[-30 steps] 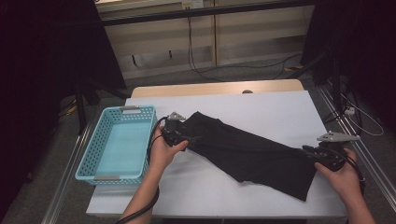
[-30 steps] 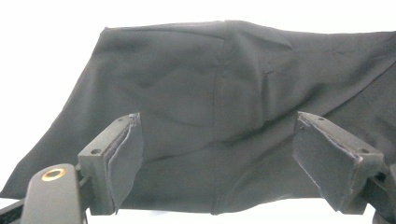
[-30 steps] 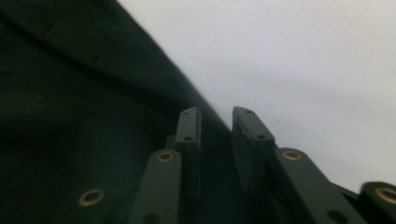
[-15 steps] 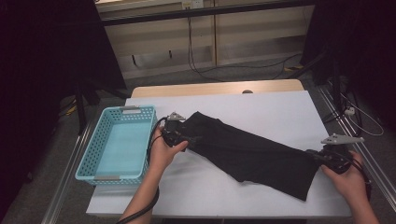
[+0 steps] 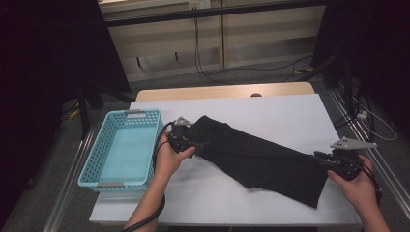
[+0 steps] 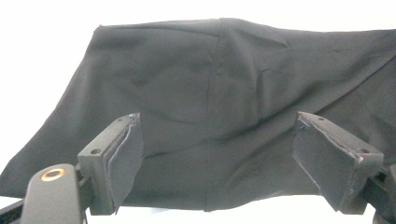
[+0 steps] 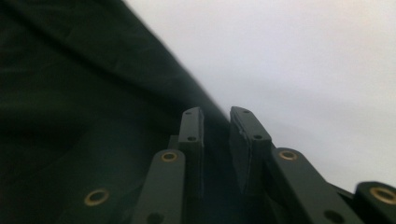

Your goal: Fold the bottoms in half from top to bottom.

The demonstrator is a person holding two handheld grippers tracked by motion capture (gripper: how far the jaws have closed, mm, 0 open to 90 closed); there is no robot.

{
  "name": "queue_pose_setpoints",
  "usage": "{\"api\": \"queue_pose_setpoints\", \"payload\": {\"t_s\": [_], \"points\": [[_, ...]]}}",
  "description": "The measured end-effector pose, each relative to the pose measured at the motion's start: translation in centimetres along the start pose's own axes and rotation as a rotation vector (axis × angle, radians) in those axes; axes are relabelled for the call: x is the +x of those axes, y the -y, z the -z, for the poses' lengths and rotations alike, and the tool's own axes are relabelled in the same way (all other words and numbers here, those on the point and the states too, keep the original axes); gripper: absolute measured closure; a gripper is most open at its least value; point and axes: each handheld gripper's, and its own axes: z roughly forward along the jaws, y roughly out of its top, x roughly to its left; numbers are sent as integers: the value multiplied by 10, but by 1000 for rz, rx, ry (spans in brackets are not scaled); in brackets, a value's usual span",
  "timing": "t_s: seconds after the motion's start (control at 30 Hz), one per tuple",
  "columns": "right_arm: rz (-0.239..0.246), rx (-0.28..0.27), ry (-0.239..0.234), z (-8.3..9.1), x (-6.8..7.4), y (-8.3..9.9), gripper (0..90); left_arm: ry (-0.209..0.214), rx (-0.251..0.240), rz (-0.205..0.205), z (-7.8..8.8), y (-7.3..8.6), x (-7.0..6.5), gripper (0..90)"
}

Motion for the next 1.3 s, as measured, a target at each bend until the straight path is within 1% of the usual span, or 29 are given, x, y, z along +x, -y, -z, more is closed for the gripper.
{"api": "queue_pose_setpoints", "payload": {"t_s": [0.03, 0.07, 0.1, 0.23, 0.27, 0.3, 0.33, 0.37, 0.43, 0.47, 0.5, 0.53, 0.57, 0.6, 0.73, 0.77, 0.83, 0.9, 0.97, 1.07, 1.1, 1.13, 1.2, 1.3], "points": [[1, 11, -6, -2, 1, 1, 735, -1, 0, -1, 0, 0, 0, 174], [13, 28, 8, -3, 1, 2, 715, 1, -7, 9, 0, 0, -1, 174], [29, 44, 34, -4, -1, 3, 703, -2, -12, 11, 0, 0, -1, 174], [-4, 69, 28, -4, -15, 13, 704, -5, -14, 10, 0, 0, -2, 174], [2, 74, 48, -6, -16, 15, 732, -8, -14, 9, 0, 0, -1, 173], [8, 82, 80, -7, -18, 15, 785, -7, -9, 6, 1, 0, -1, 174], [10, 90, 89, -8, -20, 15, 830, -7, -9, 9, 0, 1, -1, 174], [-2, 86, 101, -9, -23, 14, 856, -9, -9, 10, 0, 2, -1, 173], [-21, 73, 163, -5, -28, 13, 860, -10, -12, 13, 1, 2, 0, 174], [-40, 63, 170, -3, -30, 12, 835, -13, -12, 16, 1, 2, 1, 174], [-59, 49, 166, -2, -31, 12, 805, -15, -17, 23, 1, 2, 1, 173], [-66, 33, 149, -1, -30, 12, 804, -15, -16, 23, 2, 2, 2, 174], [-61, 26, 130, 0, -28, 12, 788, -9, -7, 16, 2, 2, 3, 173], [-54, 23, 116, 0, -25, 11, 765, -12, -8, 16, 2, 2, 3, 173], [-51, -4, 46, -3, -11, 4, 640, -19, -11, 23, 1, 3, 3, 168], [-50, -3, 13, -6, -5, 2, 607, -20, -10, 21, 1, 3, 3, 161], [-45, -9, -45, -11, 3, -1, 580, -20, -7, 20, 2, 3, 4, 160], [-44, -9, -79, -15, 11, -3, 531, -20, -6, 15, 3, 2, 5, 159], [-34, -3, -104, -19, 20, -5, 506, -20, -6, 17, 4, 2, 5, 158], [-6, -8, -135, -21, 35, -10, 503, -17, -10, 19, 3, 3, 2, 158], [-3, -7, -147, -23, 41, -11, 508, -19, -1, 3, 4, 2, 2, 158], [6, -4, -158, -25, 46, -13, 525, -13, -10, 16, 4, 2, 0, 158], [33, 1, -179, -30, 58, -15, 561, -10, -8, 8, 4, 2, 0, 158], [47, 14, -203, -37, 72, -16, 618, -11, 1, -1, 4, 2, 0, 158]]}}
